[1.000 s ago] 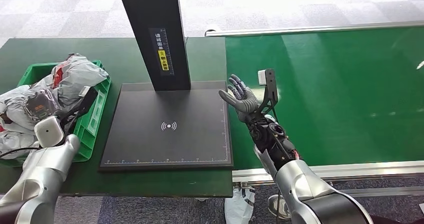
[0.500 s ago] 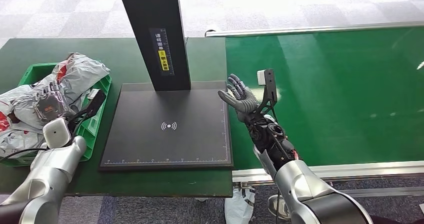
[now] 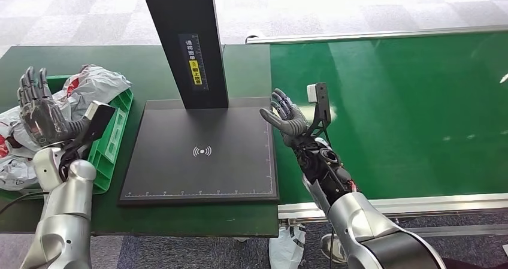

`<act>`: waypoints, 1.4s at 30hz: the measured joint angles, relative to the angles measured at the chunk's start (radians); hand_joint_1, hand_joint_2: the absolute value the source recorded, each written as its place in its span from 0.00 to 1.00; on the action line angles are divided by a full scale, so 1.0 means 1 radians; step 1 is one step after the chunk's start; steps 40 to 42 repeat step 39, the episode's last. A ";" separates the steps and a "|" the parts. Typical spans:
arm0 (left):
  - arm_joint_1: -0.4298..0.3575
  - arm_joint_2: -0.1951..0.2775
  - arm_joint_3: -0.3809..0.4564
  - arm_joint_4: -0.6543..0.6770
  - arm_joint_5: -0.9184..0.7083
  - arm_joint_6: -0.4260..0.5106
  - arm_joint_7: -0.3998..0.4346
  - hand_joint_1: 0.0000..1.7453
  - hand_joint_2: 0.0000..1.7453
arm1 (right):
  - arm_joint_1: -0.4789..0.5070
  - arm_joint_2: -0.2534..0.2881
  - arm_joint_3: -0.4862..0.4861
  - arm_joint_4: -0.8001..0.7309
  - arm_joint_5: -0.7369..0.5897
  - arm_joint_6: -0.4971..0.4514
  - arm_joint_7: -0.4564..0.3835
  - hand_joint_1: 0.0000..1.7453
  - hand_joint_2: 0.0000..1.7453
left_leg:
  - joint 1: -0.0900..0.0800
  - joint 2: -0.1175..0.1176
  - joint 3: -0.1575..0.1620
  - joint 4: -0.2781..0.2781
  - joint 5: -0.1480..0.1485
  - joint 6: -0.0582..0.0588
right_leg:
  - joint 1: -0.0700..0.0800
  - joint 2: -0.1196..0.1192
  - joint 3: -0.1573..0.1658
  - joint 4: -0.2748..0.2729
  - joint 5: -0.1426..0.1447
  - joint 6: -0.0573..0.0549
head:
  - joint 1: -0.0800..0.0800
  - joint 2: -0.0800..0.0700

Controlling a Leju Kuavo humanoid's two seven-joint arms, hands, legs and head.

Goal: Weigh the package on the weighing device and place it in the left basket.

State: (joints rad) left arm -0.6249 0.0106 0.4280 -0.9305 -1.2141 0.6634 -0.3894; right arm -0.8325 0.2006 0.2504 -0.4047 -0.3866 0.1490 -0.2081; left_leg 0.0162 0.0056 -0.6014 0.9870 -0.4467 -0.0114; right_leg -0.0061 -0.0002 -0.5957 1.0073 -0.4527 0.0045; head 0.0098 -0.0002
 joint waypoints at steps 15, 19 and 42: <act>0.037 -0.156 0.166 -0.217 0.152 -0.005 -0.300 0.00 0.00 | -0.014 -0.002 0.015 0.003 -0.010 0.006 -0.025 0.00 1.00 | 0.000 0.000 0.000 0.000 0.000 0.000 | 0.000 0.000 -0.001 0.000 0.000 0.000 | 0.000 0.000; 0.083 -0.139 -0.020 -0.201 0.664 -0.135 -0.227 0.00 0.00 | -0.021 -0.011 0.049 -0.004 0.128 -0.210 -0.171 0.00 1.00 | 0.000 -0.001 0.000 0.000 0.000 0.000 | 0.000 0.000 0.000 0.000 0.000 0.000 | 0.000 0.000; 0.263 -0.195 -0.580 -0.207 0.983 -0.355 -0.071 0.00 1.00 | 0.070 -0.037 0.074 -0.178 0.157 -0.243 -0.181 0.00 1.00 | -0.001 0.000 -0.001 0.000 -0.001 0.000 | -0.001 0.000 -0.001 -0.001 0.000 0.000 | 0.000 0.000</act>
